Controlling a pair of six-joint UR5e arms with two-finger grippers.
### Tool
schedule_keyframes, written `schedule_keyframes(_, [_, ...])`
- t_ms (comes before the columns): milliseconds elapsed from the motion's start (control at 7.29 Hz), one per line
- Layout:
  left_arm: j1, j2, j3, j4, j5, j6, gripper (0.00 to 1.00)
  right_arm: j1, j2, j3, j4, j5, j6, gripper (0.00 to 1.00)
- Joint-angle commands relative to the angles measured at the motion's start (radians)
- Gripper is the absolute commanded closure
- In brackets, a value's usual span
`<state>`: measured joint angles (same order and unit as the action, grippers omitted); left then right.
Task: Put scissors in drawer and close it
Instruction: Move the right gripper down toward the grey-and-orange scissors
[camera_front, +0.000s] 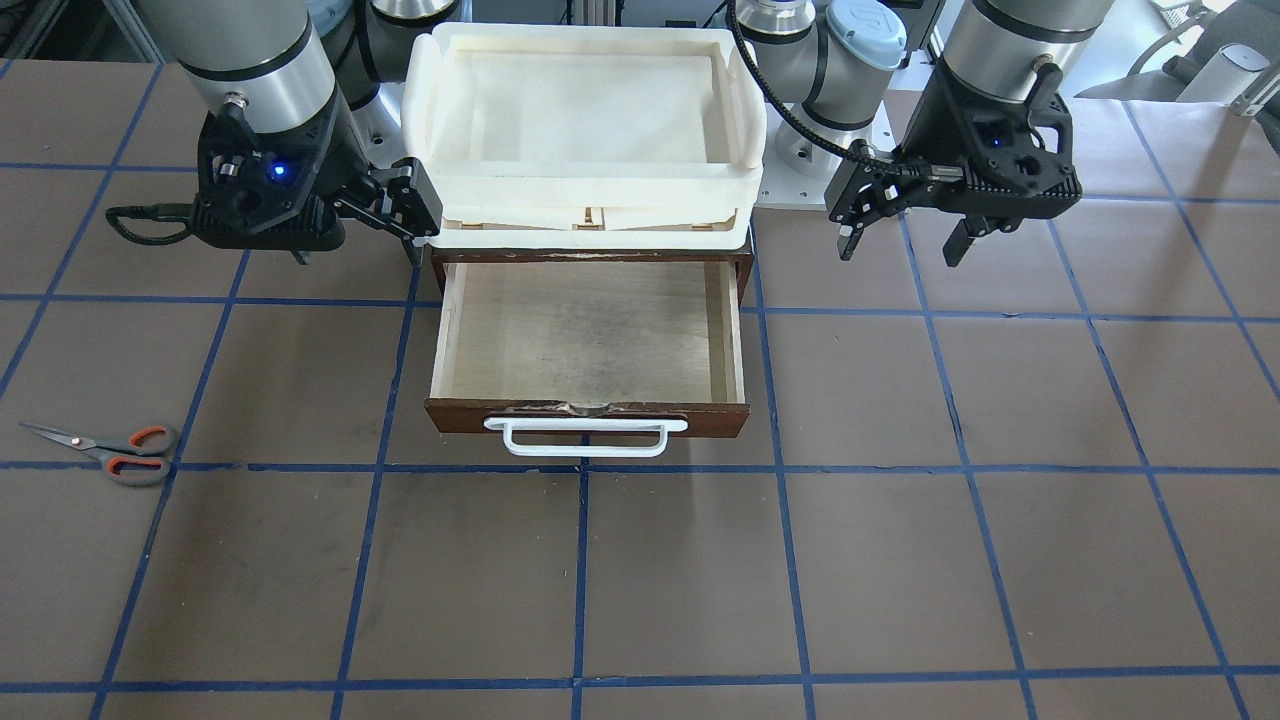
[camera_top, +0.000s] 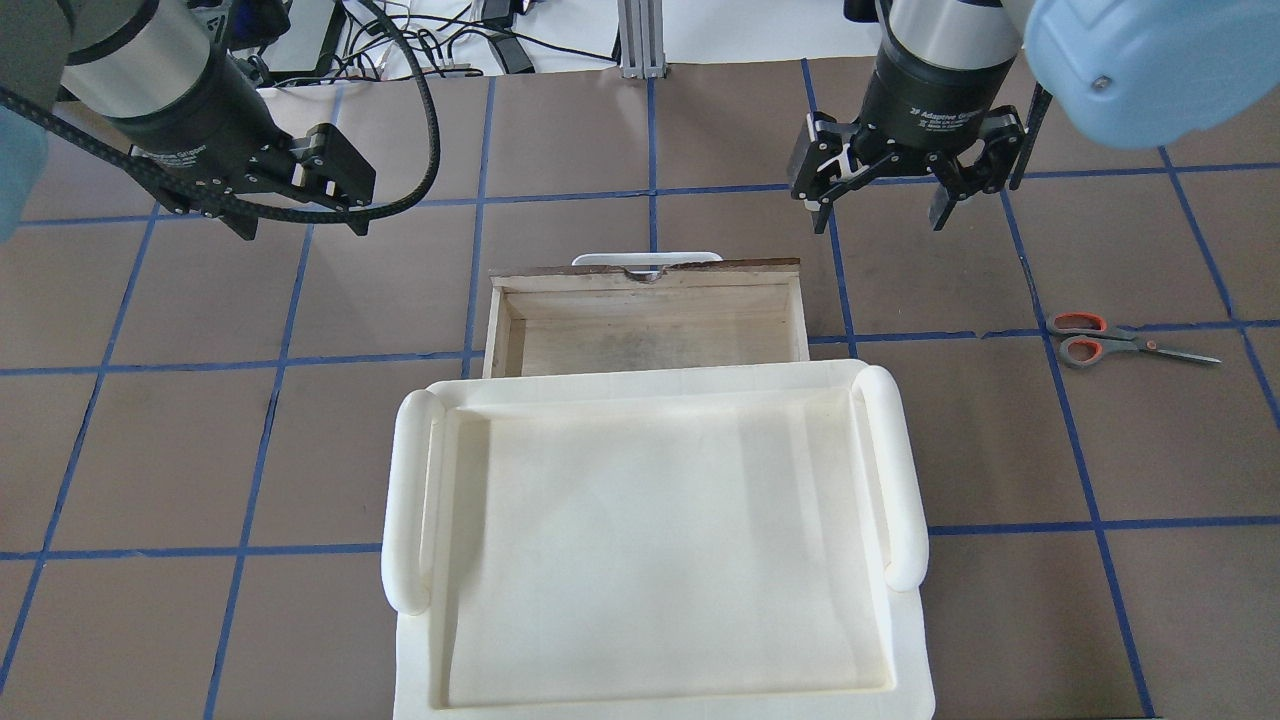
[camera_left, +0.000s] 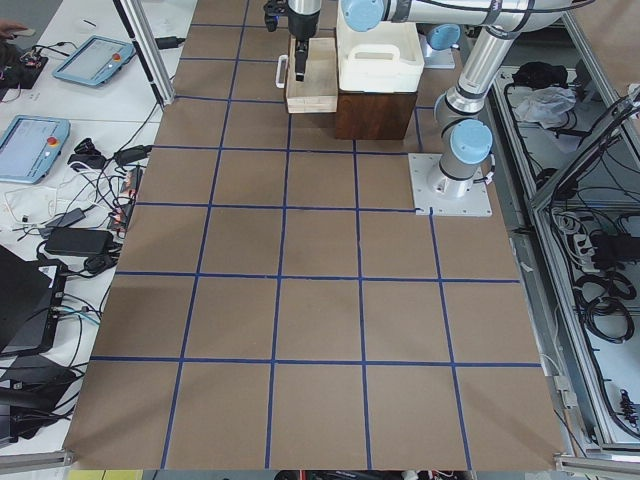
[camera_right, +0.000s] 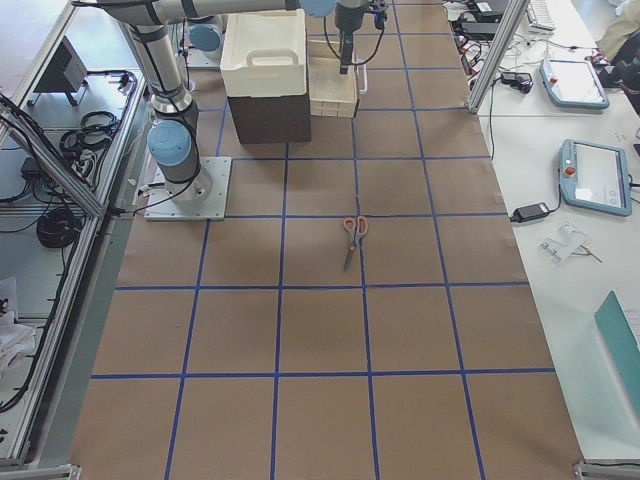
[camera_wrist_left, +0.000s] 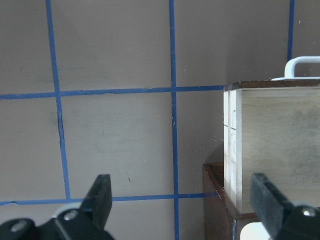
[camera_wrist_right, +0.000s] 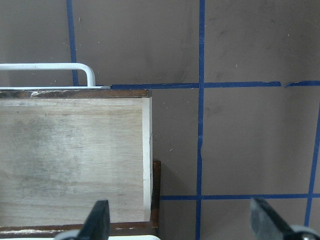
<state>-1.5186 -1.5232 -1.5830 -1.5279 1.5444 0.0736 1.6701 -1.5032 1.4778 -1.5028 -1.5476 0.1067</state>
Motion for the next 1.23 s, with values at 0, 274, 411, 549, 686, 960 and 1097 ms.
schedule_keyframes(0, [0.0,0.0,0.0,0.0,0.0,0.0,0.0,0.0,-0.002,0.001,0.001,-0.012,-0.007,0.0])
schedule_keyframes(274, [0.0,0.0,0.0,0.0,0.002,0.0,0.0,0.0,-0.009,0.015,0.009,-0.014,-0.048,0.0])
schedule_keyframes(411, [0.0,0.001,0.0,-0.002,0.002,0.0,0.0,-0.003,-0.009,0.019,0.007,-0.016,-0.059,0.0])
schedule_keyframes(549, [0.0,0.0,0.0,-0.002,0.003,0.0,0.0,-0.006,-0.009,0.025,0.0,-0.017,-0.132,0.0])
schedule_keyframes(686, [0.0,0.001,0.0,-0.003,0.003,0.0,0.0,-0.019,-0.008,0.035,-0.007,-0.017,-0.242,0.0])
schedule_keyframes(960, [0.0,0.001,0.0,-0.003,0.0,0.0,0.0,-0.135,0.011,0.068,-0.051,-0.013,-0.441,0.0])
schedule_keyframes(1097, [0.0,0.0,0.0,0.0,0.002,0.0,0.0,-0.209,0.024,0.114,-0.091,-0.012,-0.588,0.0])
